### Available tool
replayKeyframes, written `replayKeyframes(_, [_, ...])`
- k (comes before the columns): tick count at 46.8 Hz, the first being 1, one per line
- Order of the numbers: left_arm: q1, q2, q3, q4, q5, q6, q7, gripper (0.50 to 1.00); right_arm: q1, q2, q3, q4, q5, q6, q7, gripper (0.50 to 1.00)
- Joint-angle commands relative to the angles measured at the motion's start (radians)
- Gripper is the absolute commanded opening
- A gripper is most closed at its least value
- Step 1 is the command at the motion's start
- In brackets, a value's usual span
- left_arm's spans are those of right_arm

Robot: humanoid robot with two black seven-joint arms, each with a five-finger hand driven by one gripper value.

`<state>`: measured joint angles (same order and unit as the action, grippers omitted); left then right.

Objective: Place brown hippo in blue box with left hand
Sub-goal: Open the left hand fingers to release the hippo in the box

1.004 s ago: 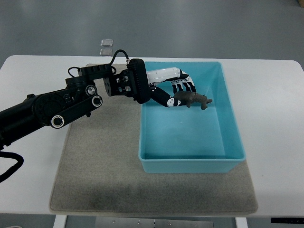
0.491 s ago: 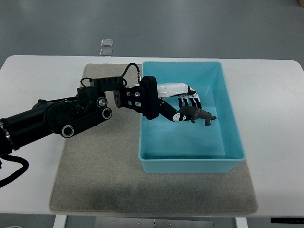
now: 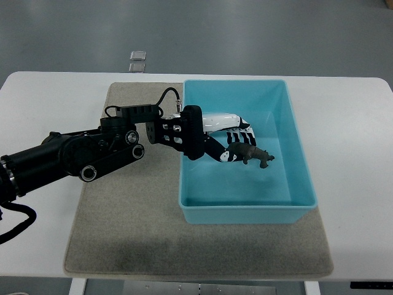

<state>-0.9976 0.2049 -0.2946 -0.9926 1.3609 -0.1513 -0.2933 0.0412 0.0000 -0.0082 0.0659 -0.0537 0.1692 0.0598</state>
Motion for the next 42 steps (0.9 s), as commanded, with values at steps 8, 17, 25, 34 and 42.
replayKeyframes(8, [0.002,0.001,0.0,0.0,-0.002,0.009,-0.001,0.741,0.0,0.0,0.0,0.0,0.0,0.0,0.0,0.936])
replayKeyframes(17, [0.002,0.001,0.0,-0.001,-0.011,0.009,-0.001,0.829,0.0,0.0,0.0,0.0,0.0,0.001,0.0,0.936])
replayKeyframes(25, [0.002,0.002,-0.011,-0.005,-0.022,0.009,-0.001,0.885,-0.001,0.0,0.0,0.0,0.0,0.0,0.0,0.936])
replayKeyframes(34, [0.005,0.004,-0.02,-0.008,-0.028,0.013,-0.003,0.896,0.0,0.0,0.001,0.0,0.0,0.001,0.0,0.936])
replayKeyframes(42, [0.005,0.013,-0.049,-0.008,-0.072,0.013,-0.003,0.951,-0.001,0.0,0.001,0.0,0.0,0.001,0.0,0.936])
